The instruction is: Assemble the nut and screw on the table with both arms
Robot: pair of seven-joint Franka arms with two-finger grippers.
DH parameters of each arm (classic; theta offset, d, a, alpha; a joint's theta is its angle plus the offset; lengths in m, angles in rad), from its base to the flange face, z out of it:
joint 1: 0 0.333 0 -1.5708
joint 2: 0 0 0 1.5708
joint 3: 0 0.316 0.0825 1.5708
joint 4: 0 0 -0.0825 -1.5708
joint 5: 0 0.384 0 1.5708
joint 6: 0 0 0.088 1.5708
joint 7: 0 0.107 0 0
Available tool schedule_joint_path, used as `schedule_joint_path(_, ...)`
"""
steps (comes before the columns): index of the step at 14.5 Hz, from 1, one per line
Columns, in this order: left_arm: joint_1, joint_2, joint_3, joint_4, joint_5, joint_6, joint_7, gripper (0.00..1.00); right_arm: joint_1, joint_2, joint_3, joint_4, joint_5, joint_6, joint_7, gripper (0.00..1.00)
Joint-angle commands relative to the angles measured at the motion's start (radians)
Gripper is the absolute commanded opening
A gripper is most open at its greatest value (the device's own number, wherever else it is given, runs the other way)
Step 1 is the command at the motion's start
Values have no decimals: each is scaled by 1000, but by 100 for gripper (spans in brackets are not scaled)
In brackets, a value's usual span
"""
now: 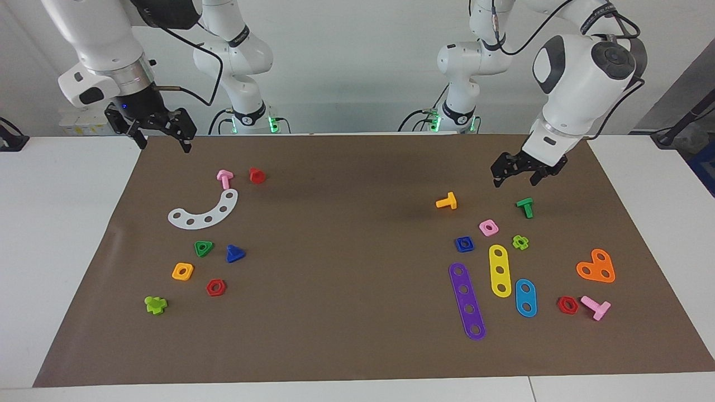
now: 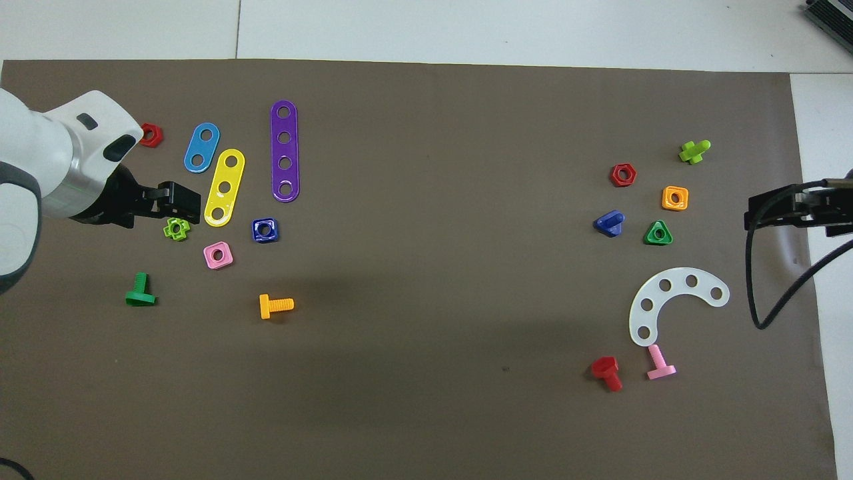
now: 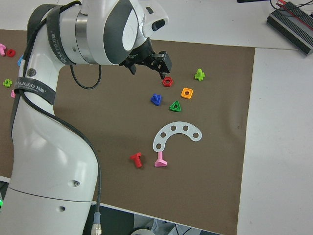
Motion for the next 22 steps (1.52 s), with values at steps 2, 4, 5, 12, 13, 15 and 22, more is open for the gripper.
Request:
schedule_joint_path(2,-12,0,16,-7,-16,17,-12,98,-17,3,10,6,17,-5,7,100)
schedule_joint_path(4,-9,9,16,35,-16,-3,-11,99,-17,3,10,6,17,-5,7,100)
schedule_joint_path(5,-9,36,17,80,-16,-32,-11,99,-17,1,10,3,17,-5,10,100)
schedule_joint_path(12,-15,58,19,79,-1,1,-17,98,-11,-42,12,-176,63,222,-1,100)
schedule_joint_path(13,-26,49,19,33,-1,41,-25,95,-9,-43,12,-217,72,268,-12,100)
schedule_joint_path(15,-52,50,19,-35,-1,107,-60,91,-9,-20,12,-259,74,337,-64,100)
schedule_joint_path(22,-89,67,17,-300,-1,492,-83,86,34,206,15,-344,75,702,-107,100)
